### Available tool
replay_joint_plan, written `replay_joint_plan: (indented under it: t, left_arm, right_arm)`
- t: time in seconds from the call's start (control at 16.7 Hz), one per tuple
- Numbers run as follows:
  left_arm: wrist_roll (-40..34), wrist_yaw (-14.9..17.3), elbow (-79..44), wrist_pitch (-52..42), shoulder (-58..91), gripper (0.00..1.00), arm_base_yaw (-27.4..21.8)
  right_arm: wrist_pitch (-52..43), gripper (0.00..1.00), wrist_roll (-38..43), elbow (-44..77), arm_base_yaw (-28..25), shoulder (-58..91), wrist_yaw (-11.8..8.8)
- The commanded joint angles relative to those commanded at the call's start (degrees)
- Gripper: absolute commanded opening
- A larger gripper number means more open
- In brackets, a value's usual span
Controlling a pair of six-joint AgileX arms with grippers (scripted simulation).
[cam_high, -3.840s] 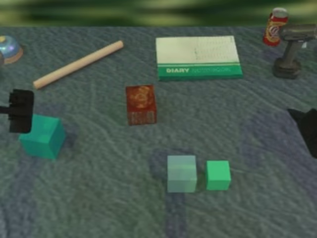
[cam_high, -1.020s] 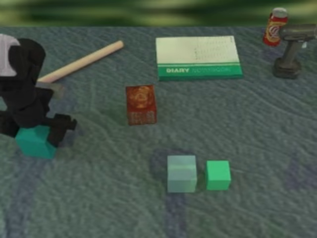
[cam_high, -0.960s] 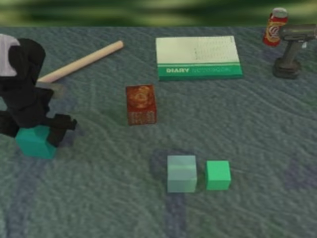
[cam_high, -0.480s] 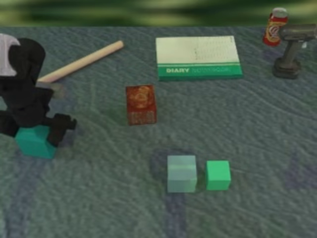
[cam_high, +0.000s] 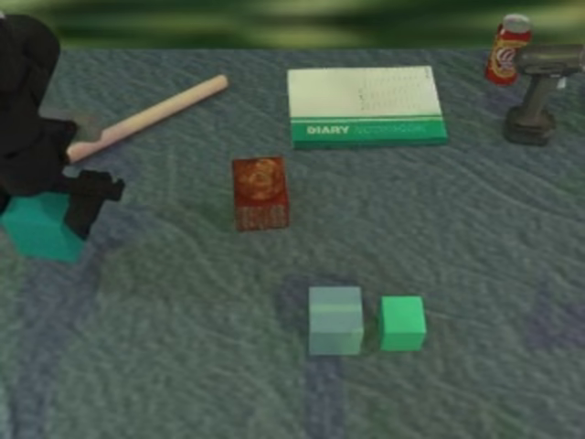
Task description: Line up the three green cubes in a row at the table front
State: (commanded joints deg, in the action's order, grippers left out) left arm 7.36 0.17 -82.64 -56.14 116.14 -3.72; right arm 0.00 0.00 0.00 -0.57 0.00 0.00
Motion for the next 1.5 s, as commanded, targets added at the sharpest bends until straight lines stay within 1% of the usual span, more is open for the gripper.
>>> replay_joint_plan:
  t: [0.3, 0.42, 0.6, 0.96, 1.08, 1.2, 1.26, 1.5]
  left_arm:
    - [0.0, 0.0, -0.2, -0.3, -0.2, 0.00, -0.4]
    - [-2.1, 0.0, -0.2, -0.6, -0.2, 0.00, -2.2]
    - [-9.4, -0.1, 0.1, -1.2, -0.9, 0.00, -7.7]
    - [-32.2, -0.2, 2.3, -2.7, -3.9, 0.00, -23.1]
    - [-37.6, -0.3, 3.0, -2.8, -5.2, 0.00, -27.3]
    - [-40.6, -0.3, 3.5, -2.7, -6.2, 0.00, -30.0]
    - [-41.1, -0.4, 3.6, -2.7, -6.4, 0.00, -30.5]
    - [-41.0, -0.3, 3.4, -2.7, -6.2, 0.00, -30.3]
  right_arm:
    - [0.0, 1.00, 0.0, 0.0, 0.0, 0.0, 0.0]
    - [0.0, 1.00, 0.0, 0.0, 0.0, 0.0, 0.0]
    - [0.0, 1.00, 0.0, 0.0, 0.0, 0.0, 0.0]
    - [0.0, 1.00, 0.0, 0.0, 0.0, 0.0, 0.0]
    - [0.0, 1.00, 0.0, 0.0, 0.0, 0.0, 0.0]
    - [0.0, 1.00, 0.0, 0.0, 0.0, 0.0, 0.0]
    - [0.0, 1.00, 0.0, 0.0, 0.0, 0.0, 0.0]
    - [0.0, 1.00, 0.0, 0.0, 0.0, 0.0, 0.0]
